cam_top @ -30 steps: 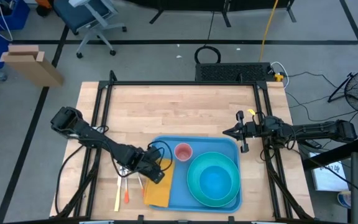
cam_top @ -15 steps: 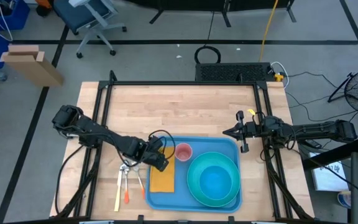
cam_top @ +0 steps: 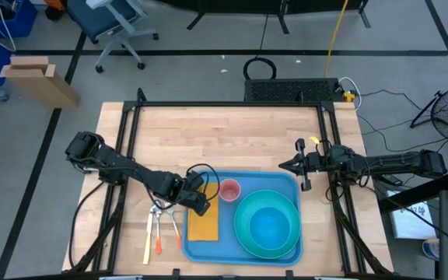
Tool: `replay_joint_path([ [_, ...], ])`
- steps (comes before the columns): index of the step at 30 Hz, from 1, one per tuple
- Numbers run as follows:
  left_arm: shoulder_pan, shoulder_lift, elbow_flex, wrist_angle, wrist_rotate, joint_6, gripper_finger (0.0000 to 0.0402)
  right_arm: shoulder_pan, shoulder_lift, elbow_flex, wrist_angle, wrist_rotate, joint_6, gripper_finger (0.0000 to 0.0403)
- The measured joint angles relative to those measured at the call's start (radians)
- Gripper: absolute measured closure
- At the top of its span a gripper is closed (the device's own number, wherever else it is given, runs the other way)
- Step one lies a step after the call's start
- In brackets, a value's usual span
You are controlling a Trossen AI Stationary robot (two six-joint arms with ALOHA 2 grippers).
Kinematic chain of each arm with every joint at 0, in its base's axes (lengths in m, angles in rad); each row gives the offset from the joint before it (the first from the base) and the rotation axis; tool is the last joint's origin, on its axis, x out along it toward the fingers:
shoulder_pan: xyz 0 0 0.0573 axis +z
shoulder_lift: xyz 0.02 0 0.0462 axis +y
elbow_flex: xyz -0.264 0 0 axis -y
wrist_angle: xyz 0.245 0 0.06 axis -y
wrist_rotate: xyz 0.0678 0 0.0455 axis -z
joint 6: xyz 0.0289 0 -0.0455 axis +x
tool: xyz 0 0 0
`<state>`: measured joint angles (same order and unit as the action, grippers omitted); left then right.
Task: Set up tray
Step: Put the yellow napkin on the blue tray
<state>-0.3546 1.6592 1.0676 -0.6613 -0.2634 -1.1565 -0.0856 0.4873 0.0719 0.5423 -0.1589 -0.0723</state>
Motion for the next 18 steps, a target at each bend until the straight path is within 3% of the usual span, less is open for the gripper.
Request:
replay_joint_path([
  [10,0.024,-0.056,0.000,-0.043,0.055,0.080,0.0145,0.000,0.000,0.000,0.000,0.000,0.000,0.0403],
  [18,-0.006,-0.148,0.000,-0.061,0.070,0.157,0.0125,0.000,0.000,0.000,0.003,0.000,-0.001,0.0403],
])
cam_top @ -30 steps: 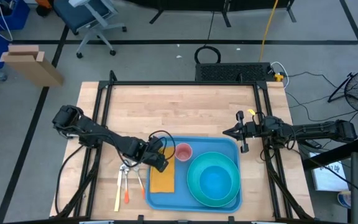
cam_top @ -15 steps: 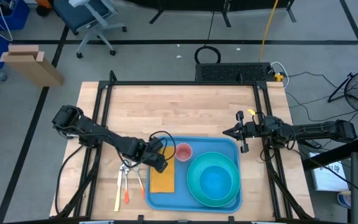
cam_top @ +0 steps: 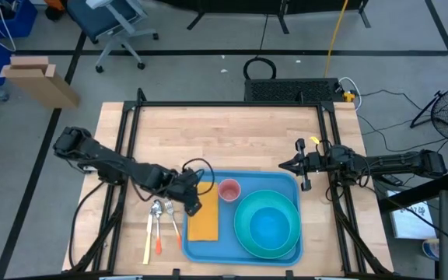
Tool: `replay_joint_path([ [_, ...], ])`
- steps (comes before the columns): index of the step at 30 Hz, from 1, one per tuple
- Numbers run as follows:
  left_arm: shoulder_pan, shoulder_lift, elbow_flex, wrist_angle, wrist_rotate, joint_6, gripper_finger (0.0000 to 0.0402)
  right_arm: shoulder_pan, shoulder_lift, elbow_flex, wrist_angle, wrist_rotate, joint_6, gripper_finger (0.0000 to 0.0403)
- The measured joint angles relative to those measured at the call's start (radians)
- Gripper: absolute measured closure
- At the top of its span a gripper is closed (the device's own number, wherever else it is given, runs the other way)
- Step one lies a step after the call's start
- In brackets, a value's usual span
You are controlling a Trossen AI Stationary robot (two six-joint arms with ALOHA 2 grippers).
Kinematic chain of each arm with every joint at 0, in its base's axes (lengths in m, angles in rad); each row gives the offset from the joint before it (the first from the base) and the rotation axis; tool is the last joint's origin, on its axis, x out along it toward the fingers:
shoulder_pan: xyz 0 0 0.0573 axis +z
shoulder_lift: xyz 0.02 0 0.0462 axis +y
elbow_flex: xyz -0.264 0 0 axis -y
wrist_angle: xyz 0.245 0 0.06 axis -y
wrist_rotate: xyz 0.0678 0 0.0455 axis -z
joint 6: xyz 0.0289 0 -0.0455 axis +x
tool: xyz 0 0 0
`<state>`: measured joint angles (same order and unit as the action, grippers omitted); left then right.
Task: Set up tray
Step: Put the yellow napkin on the blue tray
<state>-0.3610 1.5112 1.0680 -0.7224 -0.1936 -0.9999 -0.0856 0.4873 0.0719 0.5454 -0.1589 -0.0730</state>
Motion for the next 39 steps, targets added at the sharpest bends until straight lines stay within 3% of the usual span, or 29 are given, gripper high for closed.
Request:
replay_joint_path([
  [7,-0.102,0.107,0.000,0.196,0.016,0.156,0.0194,0.000,0.000,0.000,0.001,0.000,-0.002,0.0403],
  [11,-0.147,0.191,0.024,0.356,0.002,0.271,0.0268,0.000,0.000,0.000,0.004,0.000,0.000,0.0403],
  [17,-0.131,0.284,0.089,0.299,-0.108,0.285,0.0389,0.000,0.000,0.000,0.005,0.000,0.008,0.0403],
  [22,-0.104,0.336,0.089,0.277,-0.131,0.312,0.0398,0.000,0.000,0.000,0.004,0.000,0.008,0.0403],
  [30,-0.021,0.308,0.090,0.094,-0.241,0.321,0.0398,0.000,0.000,0.000,0.004,0.000,-0.014,0.0403],
  [33,0.024,0.319,0.088,0.021,-0.221,0.284,0.0399,0.000,0.000,0.000,0.002,0.002,-0.020,0.0403],
  [39,0.065,0.329,0.088,0.042,-0.170,0.307,0.0398,0.000,0.000,0.000,-0.005,0.002,-0.022,0.0403],
])
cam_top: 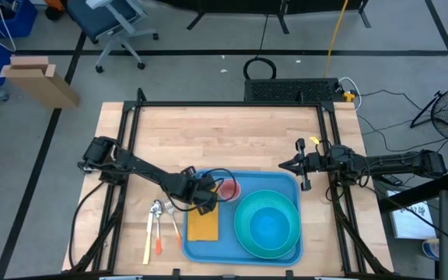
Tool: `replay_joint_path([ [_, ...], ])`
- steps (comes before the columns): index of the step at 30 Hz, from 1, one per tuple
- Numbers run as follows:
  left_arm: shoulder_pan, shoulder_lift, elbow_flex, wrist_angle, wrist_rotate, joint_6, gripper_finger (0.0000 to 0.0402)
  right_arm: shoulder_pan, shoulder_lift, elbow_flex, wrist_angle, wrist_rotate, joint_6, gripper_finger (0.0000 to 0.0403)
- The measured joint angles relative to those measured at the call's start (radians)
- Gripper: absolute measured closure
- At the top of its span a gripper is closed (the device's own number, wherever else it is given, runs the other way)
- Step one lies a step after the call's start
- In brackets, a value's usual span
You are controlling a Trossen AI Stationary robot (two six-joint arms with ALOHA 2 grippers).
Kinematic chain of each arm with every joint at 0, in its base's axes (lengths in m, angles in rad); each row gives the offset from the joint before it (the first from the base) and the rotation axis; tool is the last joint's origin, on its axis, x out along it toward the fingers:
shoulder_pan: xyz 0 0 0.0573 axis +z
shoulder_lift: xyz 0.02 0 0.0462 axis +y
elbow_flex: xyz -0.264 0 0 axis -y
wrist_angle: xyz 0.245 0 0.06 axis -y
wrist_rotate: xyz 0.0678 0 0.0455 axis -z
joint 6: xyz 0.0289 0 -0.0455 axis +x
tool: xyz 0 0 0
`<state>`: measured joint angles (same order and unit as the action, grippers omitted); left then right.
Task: Set up tray
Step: Put the yellow napkin on the blue tray
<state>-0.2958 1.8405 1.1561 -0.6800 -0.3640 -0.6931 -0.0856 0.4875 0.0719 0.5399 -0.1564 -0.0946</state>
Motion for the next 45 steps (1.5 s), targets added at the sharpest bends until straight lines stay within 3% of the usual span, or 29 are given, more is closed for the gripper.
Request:
replay_joint_path([
  [15,0.006,0.110,0.002,0.090,0.058,0.061,0.0399,0.000,0.001,0.000,-0.005,-0.001,-0.004,0.0403],
  [23,-0.001,0.087,0.002,0.123,0.052,0.103,0.0400,0.000,0.001,0.000,0.004,-0.001,-0.023,0.0403],
  [29,-0.013,0.055,-0.003,0.104,0.017,0.100,0.0392,0.000,0.001,0.000,0.002,-0.001,-0.023,0.0403],
  [33,-0.040,-0.007,-0.002,0.075,-0.069,0.108,0.0397,0.000,0.001,0.000,0.002,-0.001,-0.023,0.0403],
  [37,-0.061,-0.072,-0.002,-0.043,-0.151,0.008,0.0396,0.000,0.001,0.000,0.002,-0.001,-0.023,0.0403],
  [45,-0.080,-0.082,-0.001,-0.261,-0.145,-0.231,0.0398,0.000,0.001,0.000,0.002,-0.001,-0.023,0.0403],
])
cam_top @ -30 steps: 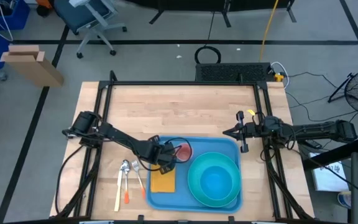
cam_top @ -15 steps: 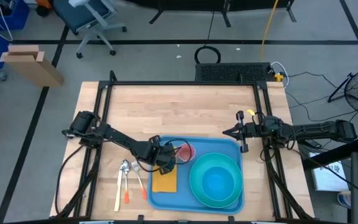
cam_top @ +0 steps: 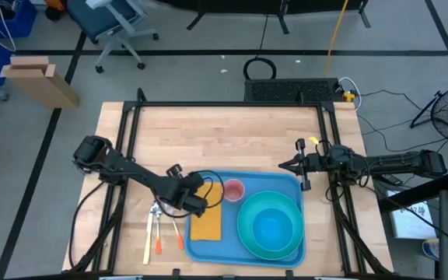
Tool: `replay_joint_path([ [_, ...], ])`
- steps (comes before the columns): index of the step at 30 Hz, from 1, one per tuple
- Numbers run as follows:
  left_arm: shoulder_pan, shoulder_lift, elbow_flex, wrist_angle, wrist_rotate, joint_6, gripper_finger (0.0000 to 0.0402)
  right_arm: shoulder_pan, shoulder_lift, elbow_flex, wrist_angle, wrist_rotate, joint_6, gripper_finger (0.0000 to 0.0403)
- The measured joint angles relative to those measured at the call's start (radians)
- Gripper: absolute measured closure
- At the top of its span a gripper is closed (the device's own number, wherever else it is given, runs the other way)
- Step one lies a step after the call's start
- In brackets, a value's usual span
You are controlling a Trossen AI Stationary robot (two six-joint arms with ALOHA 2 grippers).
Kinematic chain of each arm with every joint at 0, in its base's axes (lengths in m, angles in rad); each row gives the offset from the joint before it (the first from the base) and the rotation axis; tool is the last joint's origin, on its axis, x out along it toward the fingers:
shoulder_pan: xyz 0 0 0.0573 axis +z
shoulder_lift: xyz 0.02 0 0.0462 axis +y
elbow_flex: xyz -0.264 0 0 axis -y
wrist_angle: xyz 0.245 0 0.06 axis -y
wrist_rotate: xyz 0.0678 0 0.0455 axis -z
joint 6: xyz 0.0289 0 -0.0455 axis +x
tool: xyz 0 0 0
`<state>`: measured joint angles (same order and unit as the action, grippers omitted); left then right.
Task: Set up tray
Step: Put the yellow napkin on the blue tray
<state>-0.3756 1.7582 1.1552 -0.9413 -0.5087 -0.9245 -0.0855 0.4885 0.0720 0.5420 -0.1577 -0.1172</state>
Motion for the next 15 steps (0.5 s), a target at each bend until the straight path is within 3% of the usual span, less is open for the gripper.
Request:
replay_joint_path([
  [5,-0.005,0.008,0.000,-0.053,0.016,-0.071,0.0398,0.000,0.000,0.000,0.001,0.000,0.000,0.0403],
  [15,0.008,0.010,0.000,-0.049,0.049,-0.064,0.0399,0.000,0.000,0.000,0.006,0.000,0.008,0.0403],
])
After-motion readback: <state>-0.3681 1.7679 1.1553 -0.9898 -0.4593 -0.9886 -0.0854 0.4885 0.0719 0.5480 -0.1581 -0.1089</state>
